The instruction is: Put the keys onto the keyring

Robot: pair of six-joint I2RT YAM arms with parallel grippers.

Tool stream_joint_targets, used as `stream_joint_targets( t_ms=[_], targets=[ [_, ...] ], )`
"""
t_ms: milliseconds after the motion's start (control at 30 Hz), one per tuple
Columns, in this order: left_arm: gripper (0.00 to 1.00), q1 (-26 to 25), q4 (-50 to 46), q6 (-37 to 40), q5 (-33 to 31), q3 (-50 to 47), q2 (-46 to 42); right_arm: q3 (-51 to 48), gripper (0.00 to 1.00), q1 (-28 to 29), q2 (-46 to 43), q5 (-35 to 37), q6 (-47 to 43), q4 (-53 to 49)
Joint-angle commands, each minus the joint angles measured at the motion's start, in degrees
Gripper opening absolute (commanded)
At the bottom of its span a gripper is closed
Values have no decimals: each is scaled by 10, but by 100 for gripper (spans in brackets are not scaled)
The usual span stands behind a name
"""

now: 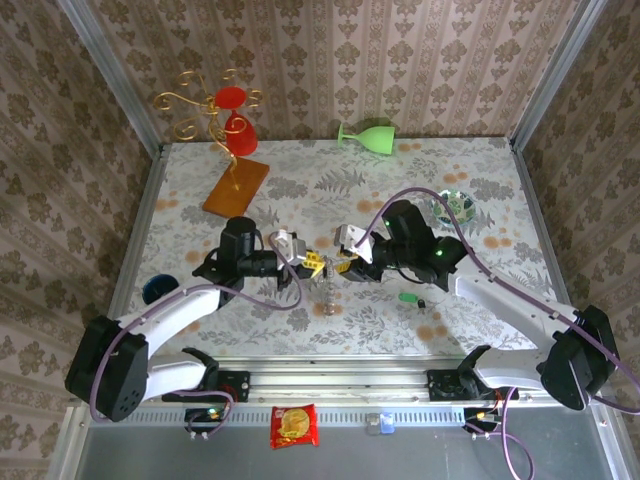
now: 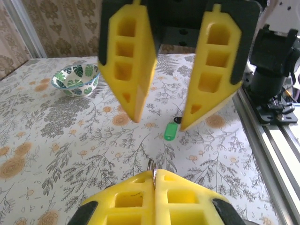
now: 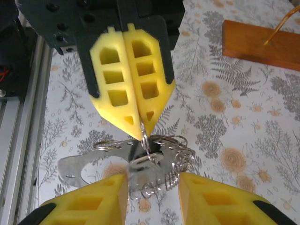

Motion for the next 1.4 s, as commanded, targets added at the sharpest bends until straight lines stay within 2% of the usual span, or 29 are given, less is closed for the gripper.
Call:
stream_joint_targets(
  t_ms=[0, 167, 300, 567, 700, 833, 867, 933, 967, 1067, 1267, 1367],
  targets=[
    [0, 10, 163, -104, 42, -23, 1, -23, 36, 1, -3, -33, 57, 85],
    [0, 19, 275, -178, 63, -44, 25, -42, 37, 1, 13, -41, 84, 133],
    [0, 19, 279, -182, 74, -44, 30, -45, 37, 1, 24, -44, 90, 152],
    [0, 19, 284, -193, 90, -40, 35, -40, 32, 1, 39, -66, 100, 173],
    [0, 19, 285, -194, 94, -40, 35, -37, 24, 1, 41, -71, 100, 176],
    [0, 20, 282, -192, 91, -39, 35, -30, 9, 1, 37, -77, 89, 164],
    [3, 20, 279, -191, 84, -40, 35, -26, 5, 1, 38, -81, 84, 155],
    [19, 20, 261, -177, 68, -40, 32, -13, 0, 1, 38, -83, 64, 122],
    [20, 20, 249, -167, 64, -39, 30, -6, 0, 1, 38, -83, 52, 104],
    [20, 18, 160, -109, 50, -20, 17, 28, 0, 1, 46, -80, 2, 18],
    [17, 4, -81, 45, 20, 43, 1, 106, 0, 13, 79, -64, -77, -122],
    [13, 1, -117, 63, 12, 61, 2, 146, 0, 33, 109, -25, -116, -188]
  ],
)
